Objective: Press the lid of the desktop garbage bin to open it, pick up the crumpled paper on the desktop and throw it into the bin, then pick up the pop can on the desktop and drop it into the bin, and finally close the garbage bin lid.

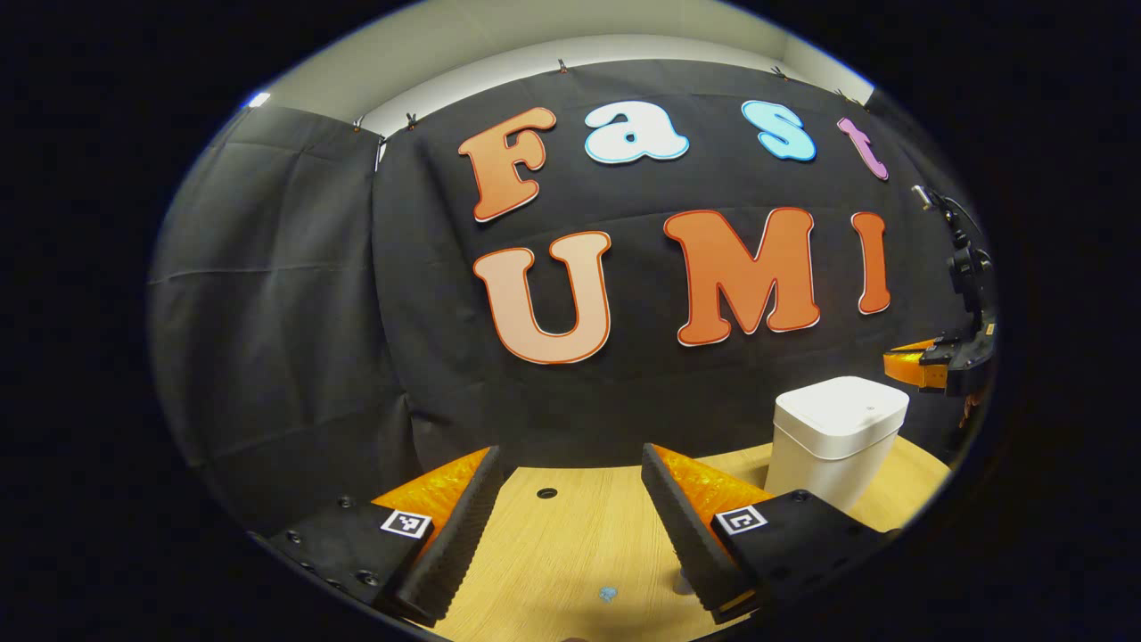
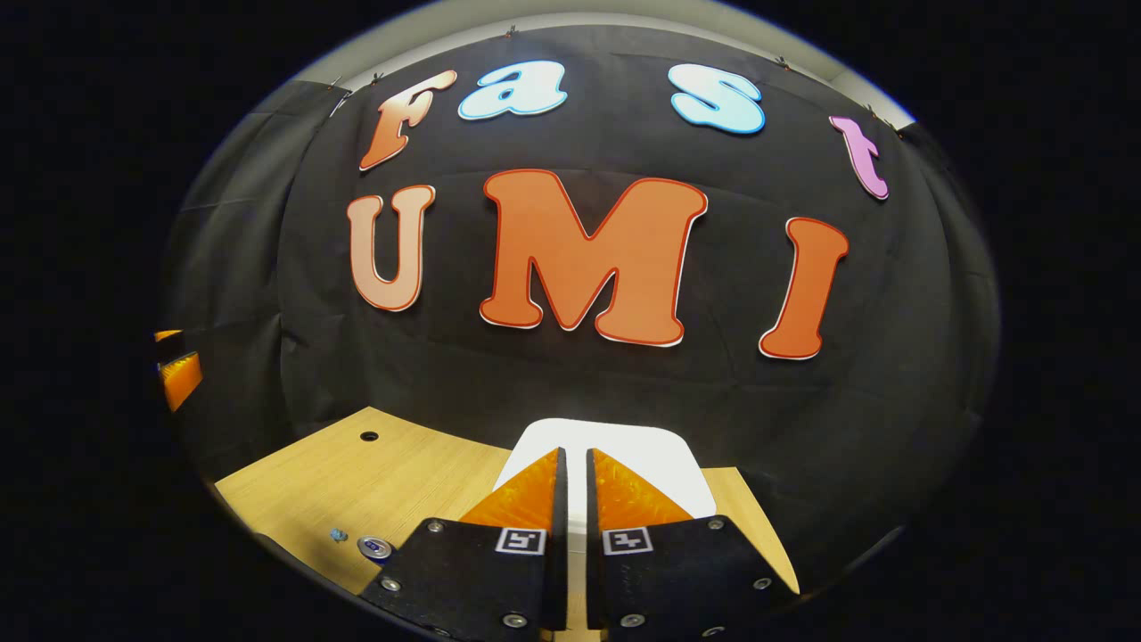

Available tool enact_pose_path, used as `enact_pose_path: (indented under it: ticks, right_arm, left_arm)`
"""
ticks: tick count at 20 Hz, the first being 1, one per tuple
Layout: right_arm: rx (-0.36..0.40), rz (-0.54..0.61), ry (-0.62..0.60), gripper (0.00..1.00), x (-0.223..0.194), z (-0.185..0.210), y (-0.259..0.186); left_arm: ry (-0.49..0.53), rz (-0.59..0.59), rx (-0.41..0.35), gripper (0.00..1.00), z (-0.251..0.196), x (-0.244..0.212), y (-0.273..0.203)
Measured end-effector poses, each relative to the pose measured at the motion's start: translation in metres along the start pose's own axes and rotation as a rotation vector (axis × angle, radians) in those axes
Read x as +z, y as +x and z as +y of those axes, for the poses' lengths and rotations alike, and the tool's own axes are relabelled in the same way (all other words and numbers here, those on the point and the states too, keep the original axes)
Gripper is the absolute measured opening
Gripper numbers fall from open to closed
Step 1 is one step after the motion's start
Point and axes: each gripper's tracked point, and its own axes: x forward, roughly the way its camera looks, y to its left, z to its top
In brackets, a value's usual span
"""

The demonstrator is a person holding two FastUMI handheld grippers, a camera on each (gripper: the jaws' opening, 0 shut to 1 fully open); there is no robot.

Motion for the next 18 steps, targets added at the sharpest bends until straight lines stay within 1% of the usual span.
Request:
enact_pose_path:
  ticks: [2,5,7,8,10,18]
  right_arm:
    - [-0.012,0.020,0.012,0.05,-0.007,-0.007,0.007]
    - [0.015,0.069,0.071,0.05,-0.023,-0.009,0.017]
    - [0.015,0.105,0.084,0.04,-0.033,-0.013,0.027]
    - [0.019,0.119,0.090,0.01,-0.038,-0.015,0.031]
    - [0.044,0.125,0.107,0.01,-0.042,-0.012,0.038]
    - [0.102,0.155,0.079,0.01,-0.059,-0.009,0.060]
  left_arm:
    - [0.003,0.001,0.004,1.00,-0.005,0.000,0.002]
    - [0.005,0.004,0.016,0.99,-0.008,0.001,0.007]
    - [0.006,0.011,0.022,0.99,-0.012,-0.001,0.008]
    - [0.007,0.013,0.024,0.99,-0.013,-0.002,0.008]
    - [0.009,0.018,0.031,1.00,-0.017,-0.001,0.012]
    - [0.023,0.036,0.064,1.00,-0.028,-0.003,0.016]
